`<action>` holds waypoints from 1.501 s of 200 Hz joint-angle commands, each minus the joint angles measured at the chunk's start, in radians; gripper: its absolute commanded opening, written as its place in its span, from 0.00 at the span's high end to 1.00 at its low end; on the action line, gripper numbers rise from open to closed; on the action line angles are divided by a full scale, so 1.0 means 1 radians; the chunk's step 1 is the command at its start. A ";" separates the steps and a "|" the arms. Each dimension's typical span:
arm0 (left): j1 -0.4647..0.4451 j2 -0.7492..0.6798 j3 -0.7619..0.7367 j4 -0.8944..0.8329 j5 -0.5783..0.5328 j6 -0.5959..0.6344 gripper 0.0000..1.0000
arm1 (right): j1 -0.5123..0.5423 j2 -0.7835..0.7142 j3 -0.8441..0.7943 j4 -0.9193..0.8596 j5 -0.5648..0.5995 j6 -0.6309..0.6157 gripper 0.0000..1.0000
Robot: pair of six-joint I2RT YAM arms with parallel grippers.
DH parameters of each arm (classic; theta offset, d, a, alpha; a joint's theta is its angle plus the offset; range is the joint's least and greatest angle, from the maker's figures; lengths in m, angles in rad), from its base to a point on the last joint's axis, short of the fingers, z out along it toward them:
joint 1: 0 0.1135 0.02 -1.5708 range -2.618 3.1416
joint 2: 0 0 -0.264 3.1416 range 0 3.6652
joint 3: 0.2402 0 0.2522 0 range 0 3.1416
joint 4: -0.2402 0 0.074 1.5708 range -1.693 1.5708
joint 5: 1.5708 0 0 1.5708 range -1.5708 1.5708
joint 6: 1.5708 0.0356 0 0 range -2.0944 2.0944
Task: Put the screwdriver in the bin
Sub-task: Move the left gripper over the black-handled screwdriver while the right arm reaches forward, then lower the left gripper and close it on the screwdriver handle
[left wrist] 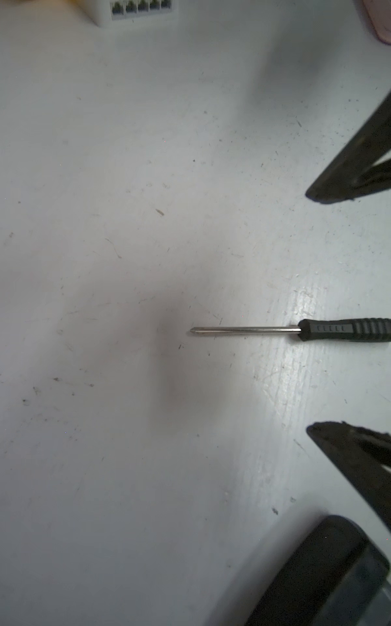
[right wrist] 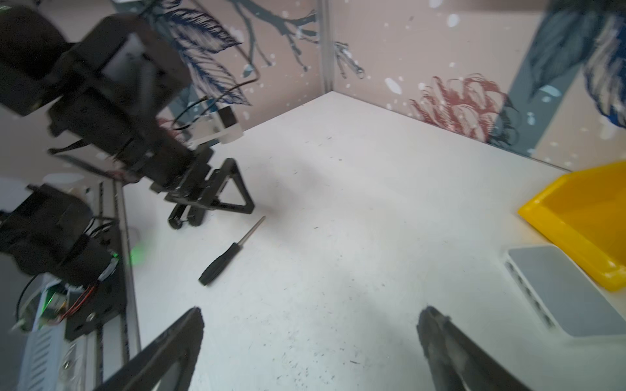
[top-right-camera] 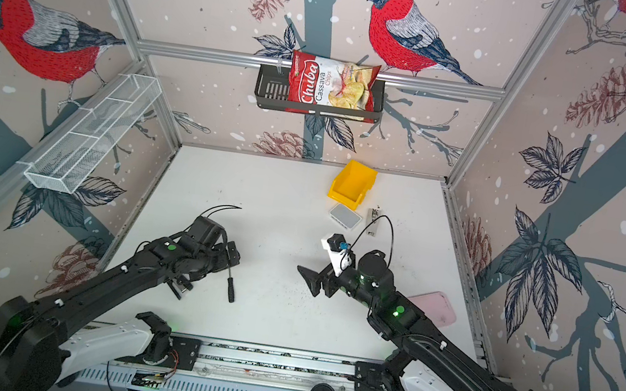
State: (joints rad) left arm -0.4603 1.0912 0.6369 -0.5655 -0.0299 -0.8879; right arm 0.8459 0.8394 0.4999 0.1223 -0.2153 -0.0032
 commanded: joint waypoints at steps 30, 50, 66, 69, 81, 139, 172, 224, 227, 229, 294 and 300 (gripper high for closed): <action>-0.002 0.104 0.012 -0.027 0.024 -0.027 0.16 | 0.061 0.068 0.050 -0.077 -0.028 -0.148 0.01; -0.003 0.151 0.024 -0.031 0.034 -0.031 0.22 | 0.072 0.094 0.064 -0.096 -0.023 -0.182 0.01; -0.002 0.188 0.040 -0.041 0.033 -0.024 0.27 | 0.074 0.111 0.072 -0.096 -0.019 -0.196 0.01; -0.003 0.195 0.044 -0.042 0.033 -0.022 0.29 | 0.074 0.115 0.073 -0.095 -0.018 -0.198 0.01; -0.002 0.224 0.058 -0.046 0.033 -0.013 0.33 | 0.077 0.125 0.077 -0.092 -0.016 -0.205 0.01; -0.003 0.317 0.103 -0.087 -0.002 -0.007 0.50 | 0.095 0.127 0.068 -0.069 0.020 -0.185 0.01; -0.002 0.403 0.159 -0.105 -0.001 0.013 0.58 | 0.106 0.133 0.069 -0.059 0.025 -0.179 0.01; -0.005 0.434 0.162 -0.112 -0.003 0.022 0.76 | 0.106 0.136 0.075 -0.066 0.070 -0.204 0.01; -0.004 0.434 0.162 -0.112 -0.005 0.023 0.77 | 0.105 0.138 0.075 -0.066 0.076 -0.209 0.01; -0.004 0.434 0.162 -0.111 -0.006 0.022 0.77 | 0.104 0.140 0.075 -0.066 0.079 -0.209 0.01; -0.004 0.436 0.165 -0.106 -0.019 0.020 1.00 | 0.105 0.184 0.117 -0.087 0.103 -0.231 0.01; -0.004 0.430 0.167 -0.109 -0.024 0.020 1.00 | 0.105 0.185 0.118 -0.087 0.105 -0.231 0.01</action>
State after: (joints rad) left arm -0.4629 1.5303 0.8009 -0.6598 -0.0299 -0.8669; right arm 0.9504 1.0203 0.6033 0.0292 -0.1349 -0.2142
